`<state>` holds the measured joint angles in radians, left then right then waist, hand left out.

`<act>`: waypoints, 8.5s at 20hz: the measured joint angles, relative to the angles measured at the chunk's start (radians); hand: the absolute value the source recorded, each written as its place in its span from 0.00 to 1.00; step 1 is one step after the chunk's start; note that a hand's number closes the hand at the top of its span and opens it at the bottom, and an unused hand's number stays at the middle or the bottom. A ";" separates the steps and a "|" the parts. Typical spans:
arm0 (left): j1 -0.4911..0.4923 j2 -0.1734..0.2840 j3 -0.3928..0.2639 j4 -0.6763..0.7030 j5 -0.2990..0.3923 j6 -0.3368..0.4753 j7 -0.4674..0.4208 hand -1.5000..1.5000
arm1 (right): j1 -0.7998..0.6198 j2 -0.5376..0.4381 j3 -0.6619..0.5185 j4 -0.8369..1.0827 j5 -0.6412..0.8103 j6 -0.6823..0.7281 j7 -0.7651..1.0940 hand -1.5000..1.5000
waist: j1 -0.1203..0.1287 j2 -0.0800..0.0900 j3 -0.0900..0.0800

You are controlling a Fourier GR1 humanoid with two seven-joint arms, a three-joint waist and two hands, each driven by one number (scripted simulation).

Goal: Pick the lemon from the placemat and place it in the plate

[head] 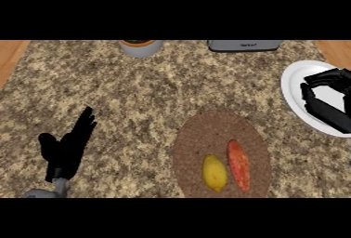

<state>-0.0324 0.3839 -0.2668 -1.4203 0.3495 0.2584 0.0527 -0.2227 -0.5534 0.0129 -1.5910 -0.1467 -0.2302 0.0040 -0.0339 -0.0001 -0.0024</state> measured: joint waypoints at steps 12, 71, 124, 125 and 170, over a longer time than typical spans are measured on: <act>0.017 -0.080 -0.014 0.026 0.002 -0.028 0.068 0.50 | 0.398 0.104 0.030 -0.286 0.159 -0.121 -0.151 0.00 | 0.020 -0.004 0.003; 0.049 -0.227 0.134 -0.013 -0.186 -0.155 0.146 0.50 | 0.216 0.401 0.571 -0.107 1.043 0.341 0.688 1.00 | 0.036 -0.003 0.003; 0.059 -0.278 0.178 -0.034 -0.236 -0.209 0.162 0.50 | -0.119 0.165 -0.254 0.427 0.713 -0.587 0.152 1.00 | 0.051 0.005 0.006; 0.054 -0.278 0.180 -0.028 -0.236 -0.211 0.159 0.50 | -0.134 0.149 -0.277 0.479 0.675 -0.585 0.096 1.00 | 0.052 0.005 0.006; 0.050 -0.294 0.189 -0.030 -0.255 -0.216 0.166 0.50 | -0.216 -0.238 -0.732 1.379 0.173 0.347 -0.710 0.00 | 0.049 0.006 0.006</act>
<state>0.0176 0.0896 -0.0780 -1.4502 0.0942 0.0429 0.2188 -0.4385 -0.7915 -0.7189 -0.2115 0.0265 0.1167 -0.7065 0.0154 0.0056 0.0041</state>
